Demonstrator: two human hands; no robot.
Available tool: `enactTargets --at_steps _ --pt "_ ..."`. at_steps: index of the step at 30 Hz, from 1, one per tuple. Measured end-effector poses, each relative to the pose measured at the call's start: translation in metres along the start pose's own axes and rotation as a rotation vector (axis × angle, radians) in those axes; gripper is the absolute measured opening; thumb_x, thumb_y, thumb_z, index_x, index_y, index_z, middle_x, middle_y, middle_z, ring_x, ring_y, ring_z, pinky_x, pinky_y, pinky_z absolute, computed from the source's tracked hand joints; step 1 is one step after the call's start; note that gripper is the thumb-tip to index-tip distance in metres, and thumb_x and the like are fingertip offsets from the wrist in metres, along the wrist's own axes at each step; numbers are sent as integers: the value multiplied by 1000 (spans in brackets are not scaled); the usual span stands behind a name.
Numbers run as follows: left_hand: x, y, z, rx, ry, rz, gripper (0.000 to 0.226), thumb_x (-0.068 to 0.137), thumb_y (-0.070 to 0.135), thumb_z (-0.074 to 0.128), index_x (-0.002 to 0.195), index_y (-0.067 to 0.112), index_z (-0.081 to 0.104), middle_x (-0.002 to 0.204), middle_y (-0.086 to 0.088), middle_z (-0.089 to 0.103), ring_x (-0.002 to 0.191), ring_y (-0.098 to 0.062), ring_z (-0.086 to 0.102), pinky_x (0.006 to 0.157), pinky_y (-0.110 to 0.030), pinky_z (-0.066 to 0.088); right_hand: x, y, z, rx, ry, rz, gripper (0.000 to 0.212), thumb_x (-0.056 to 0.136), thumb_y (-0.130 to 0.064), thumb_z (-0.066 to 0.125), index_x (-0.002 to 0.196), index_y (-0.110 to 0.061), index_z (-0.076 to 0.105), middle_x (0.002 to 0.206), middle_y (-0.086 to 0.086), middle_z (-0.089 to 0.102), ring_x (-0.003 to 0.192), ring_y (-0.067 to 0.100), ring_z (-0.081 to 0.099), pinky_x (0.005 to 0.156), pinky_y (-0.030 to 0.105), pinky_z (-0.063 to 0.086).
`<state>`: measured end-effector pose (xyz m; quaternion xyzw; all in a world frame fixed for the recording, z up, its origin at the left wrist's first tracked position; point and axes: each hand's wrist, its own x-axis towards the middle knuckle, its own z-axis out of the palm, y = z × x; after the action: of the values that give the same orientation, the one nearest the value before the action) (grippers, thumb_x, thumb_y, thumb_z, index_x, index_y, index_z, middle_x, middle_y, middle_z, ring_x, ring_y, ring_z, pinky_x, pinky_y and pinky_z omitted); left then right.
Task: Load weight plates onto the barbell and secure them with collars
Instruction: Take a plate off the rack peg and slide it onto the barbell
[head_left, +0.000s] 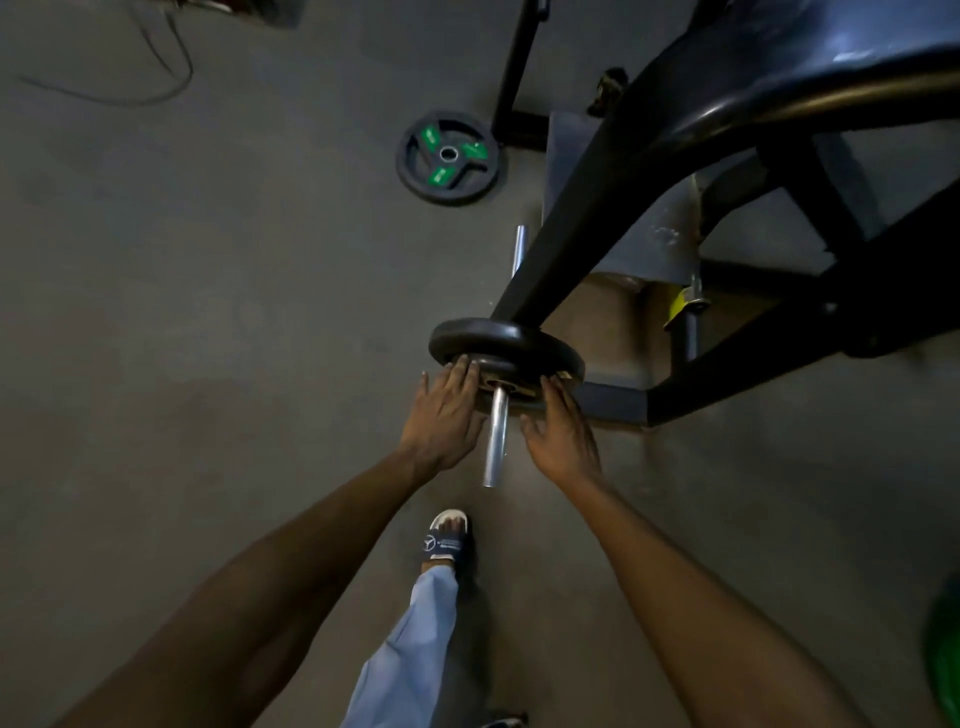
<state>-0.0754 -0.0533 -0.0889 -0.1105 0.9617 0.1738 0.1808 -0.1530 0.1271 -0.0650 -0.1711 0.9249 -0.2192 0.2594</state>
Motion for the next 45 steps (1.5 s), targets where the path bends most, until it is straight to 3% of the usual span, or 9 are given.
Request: enactTargets --at_steps 5,9,12,16,19,26,32,40,45 --pt "39 -10 15 -59 4 22 81 105 30 52 169 14 5 175 -14 14 162 -34 14 132 -57 13 41 10 22 -89 -41 -37 76 105 -27 57 167 -18 15 176 5 12 159 27 24 123 42 34" --pt "48 -3 27 -85 -4 -41 102 89 18 70 168 17 5 173 -15 11 161 -37 12 132 -60 14 50 14 31 -210 2 -44 79 102 -29 62 167 -17 17 174 7 13 157 30 25 121 44 36" --pt "57 6 32 -181 150 -93 87 85 11 71 161 14 29 159 -17 33 150 -37 33 127 -58 29 51 17 36 -251 22 -61 81 98 -25 67 165 -16 22 170 9 17 153 30 28 116 44 41" --pt "62 8 38 -287 231 -96 50 88 5 70 128 23 46 119 -7 54 107 -27 60 96 -45 55 46 20 42 -285 102 -71 71 89 -15 75 152 -19 42 155 8 34 144 29 38 102 40 53" --pt "45 12 45 -339 190 -56 39 94 4 64 123 22 45 108 -6 55 88 -23 59 69 -34 47 37 25 52 -319 158 -83 57 86 -12 78 136 -19 53 142 7 49 131 28 52 93 38 57" --pt "-21 17 79 -347 36 -55 30 91 9 64 120 15 57 110 -11 59 94 -31 60 76 -42 48 -1 27 62 -377 10 -129 44 86 -13 77 125 -19 57 122 4 64 115 26 62 87 40 52" --pt "-92 47 91 -261 -94 -69 35 90 13 69 124 16 61 117 -11 66 104 -33 67 87 -45 56 -92 60 68 -431 -133 -169 44 91 -17 68 133 -19 54 127 6 64 116 28 63 87 42 53" --pt "-229 132 80 -165 -26 -28 37 88 23 73 122 14 60 120 -13 67 108 -36 65 85 -44 49 -244 106 27 -257 49 -308 36 79 -25 71 114 -21 64 108 3 70 100 27 67 73 38 54" --pt "-300 211 57 -114 129 32 53 86 33 76 134 18 59 123 -12 65 110 -37 65 88 -46 52 -329 140 -20 -229 200 -434 42 83 -32 57 123 -17 61 113 5 69 102 29 67 73 43 59"
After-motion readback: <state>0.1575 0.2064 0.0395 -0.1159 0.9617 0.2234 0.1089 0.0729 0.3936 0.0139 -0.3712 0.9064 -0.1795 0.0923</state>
